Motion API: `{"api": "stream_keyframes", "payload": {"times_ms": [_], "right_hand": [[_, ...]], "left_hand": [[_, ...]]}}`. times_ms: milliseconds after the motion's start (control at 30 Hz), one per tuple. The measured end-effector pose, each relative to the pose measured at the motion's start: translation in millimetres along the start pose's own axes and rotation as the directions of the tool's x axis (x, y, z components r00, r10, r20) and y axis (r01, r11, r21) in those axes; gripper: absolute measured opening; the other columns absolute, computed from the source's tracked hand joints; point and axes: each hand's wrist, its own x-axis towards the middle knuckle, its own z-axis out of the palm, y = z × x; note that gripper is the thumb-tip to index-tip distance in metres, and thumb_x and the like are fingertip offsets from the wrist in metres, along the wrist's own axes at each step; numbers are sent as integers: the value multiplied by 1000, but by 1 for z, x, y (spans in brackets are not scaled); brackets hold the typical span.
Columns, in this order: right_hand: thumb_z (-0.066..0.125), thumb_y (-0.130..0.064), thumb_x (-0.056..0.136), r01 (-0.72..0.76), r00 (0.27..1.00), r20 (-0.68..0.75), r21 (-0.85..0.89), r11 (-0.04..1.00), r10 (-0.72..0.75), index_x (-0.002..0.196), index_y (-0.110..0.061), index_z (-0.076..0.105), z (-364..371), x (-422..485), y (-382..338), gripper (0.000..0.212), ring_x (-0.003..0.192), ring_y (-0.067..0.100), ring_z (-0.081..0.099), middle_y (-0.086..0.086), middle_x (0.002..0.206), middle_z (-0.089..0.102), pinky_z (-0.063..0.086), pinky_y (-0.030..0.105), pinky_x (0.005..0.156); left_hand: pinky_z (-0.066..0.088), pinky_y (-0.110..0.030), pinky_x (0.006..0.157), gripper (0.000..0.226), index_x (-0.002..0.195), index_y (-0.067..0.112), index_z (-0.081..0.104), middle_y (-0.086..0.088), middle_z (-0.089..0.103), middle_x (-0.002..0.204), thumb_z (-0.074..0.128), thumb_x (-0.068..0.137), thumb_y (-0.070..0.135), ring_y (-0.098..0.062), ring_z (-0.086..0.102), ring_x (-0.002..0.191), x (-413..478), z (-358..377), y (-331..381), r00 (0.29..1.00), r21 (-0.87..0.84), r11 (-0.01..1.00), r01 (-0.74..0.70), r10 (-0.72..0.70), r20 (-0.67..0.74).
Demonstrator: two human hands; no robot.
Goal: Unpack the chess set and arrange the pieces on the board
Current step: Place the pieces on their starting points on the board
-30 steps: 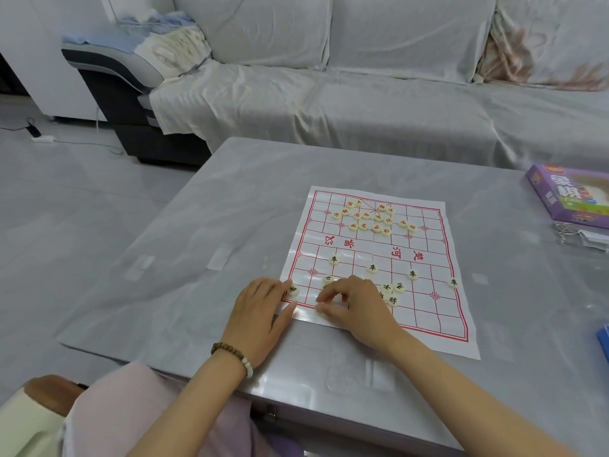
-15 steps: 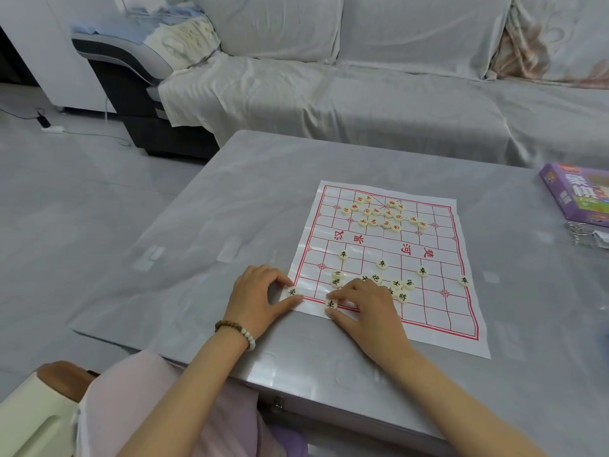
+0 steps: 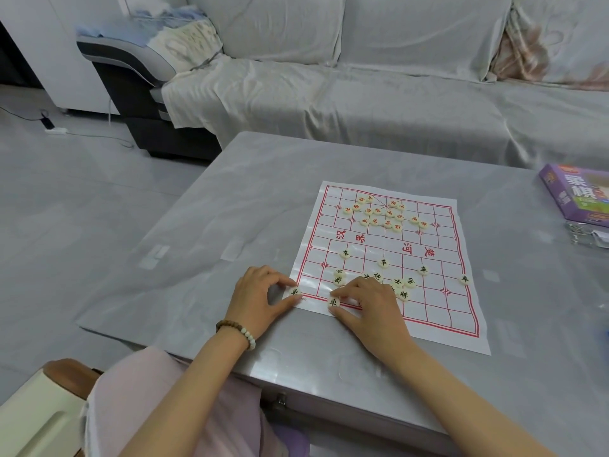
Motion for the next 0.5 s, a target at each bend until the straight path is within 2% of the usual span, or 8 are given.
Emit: {"api": "stream_keyframes", "payload": {"times_ms": [133, 200, 333, 500], "right_hand": [[69, -35, 81, -1, 1000, -28, 68, 998, 3, 100, -30, 70, -9, -2, 1, 19, 89, 3, 49, -15, 93, 61, 26, 13, 85], [70, -35, 81, -11, 999, -49, 73, 997, 14, 100, -31, 70, -19, -4, 5, 19, 88, 2, 48, -16, 93, 61, 26, 12, 84], [69, -35, 80, -73, 993, -83, 106, 992, 82, 98, -41, 64, -48, -14, 27, 19, 90, -3, 49, -28, 92, 53, 35, 24, 87], [73, -31, 76, -183, 969, -146, 127, 975, 200, 92, -41, 63, -85, -47, 69, 21, 86, -1, 54, -26, 91, 58, 46, 32, 84]], "left_hand": [[38, -26, 89, 30, 95, 33, 66, 14, 56, 95, 66, 73, 53, -8, 46, 96, 0, -1, 2, 1000, 53, 999, 1, -1, 6], [35, -24, 89, 34, 101, 32, 65, 11, 56, 99, 64, 75, 54, -10, 47, 98, 1, 1, 9, 1000, 107, 994, -13, 15, -24], [26, -19, 88, 36, 108, 29, 63, 10, 55, 109, 60, 81, 51, -8, 45, 106, 2, 18, 50, 993, 102, 988, -118, 121, -16], [27, -22, 101, 44, 120, 30, 57, 11, 52, 122, 42, 87, 55, -6, 40, 116, -4, 62, 109, 962, 22, 969, -248, 243, 123]]}}
